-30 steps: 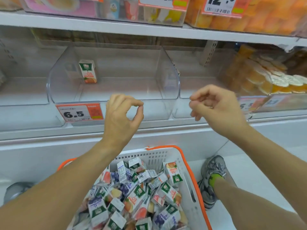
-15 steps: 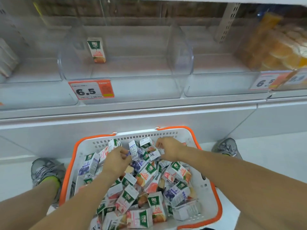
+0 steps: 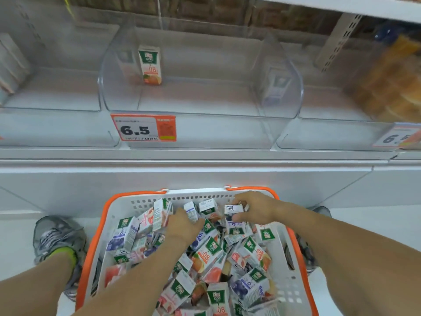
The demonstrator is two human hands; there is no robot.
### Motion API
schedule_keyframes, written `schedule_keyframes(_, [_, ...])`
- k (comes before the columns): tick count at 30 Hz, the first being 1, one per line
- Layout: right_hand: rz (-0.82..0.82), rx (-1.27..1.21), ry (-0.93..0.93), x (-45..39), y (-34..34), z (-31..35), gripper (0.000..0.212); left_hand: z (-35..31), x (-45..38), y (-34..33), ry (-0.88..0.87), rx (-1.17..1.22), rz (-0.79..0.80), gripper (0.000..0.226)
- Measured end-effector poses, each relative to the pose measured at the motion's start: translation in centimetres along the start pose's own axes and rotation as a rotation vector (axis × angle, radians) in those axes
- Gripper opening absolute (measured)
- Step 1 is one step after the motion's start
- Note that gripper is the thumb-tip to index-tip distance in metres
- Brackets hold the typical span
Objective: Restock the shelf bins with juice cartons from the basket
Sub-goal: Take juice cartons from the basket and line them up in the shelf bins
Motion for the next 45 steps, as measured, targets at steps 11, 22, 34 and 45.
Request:
schedule_keyframes(11, [-0.079,-0.638,-0.347,4.9,2.8,-2.0,0.055,-0.8,4.5,-1.8,0.604,0.829,0.411,0.027])
schedule_keyframes(22, [0.077,-1.358,-0.389,10.1,5.1,1.1,0.028,-8.3,6.1,10.9,0.18,0.711,0.574,0.054])
schedule_keyframes(34, [0.283,-1.595,-0.066,10.8,6.4,7.4,0.058,-11.2,6.6,15.8,-0.121,0.596,0.393,0.036])
schedule_keyframes(45, [0.046,-1.529,0.044,9.3,10.0,9.0,0.055,-12.3,5.7,17.2,-0.163,0.635,0.26,0.022])
Point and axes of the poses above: each hand's wrist, its own x-axis away from the middle knuckle, its own y-axis out of the back of the hand, z = x × y, the point moved 8 cm from there along -x, towards the middle knuckle, and after that the axes turned 14 degrees about -z, right-handed, at the moved point
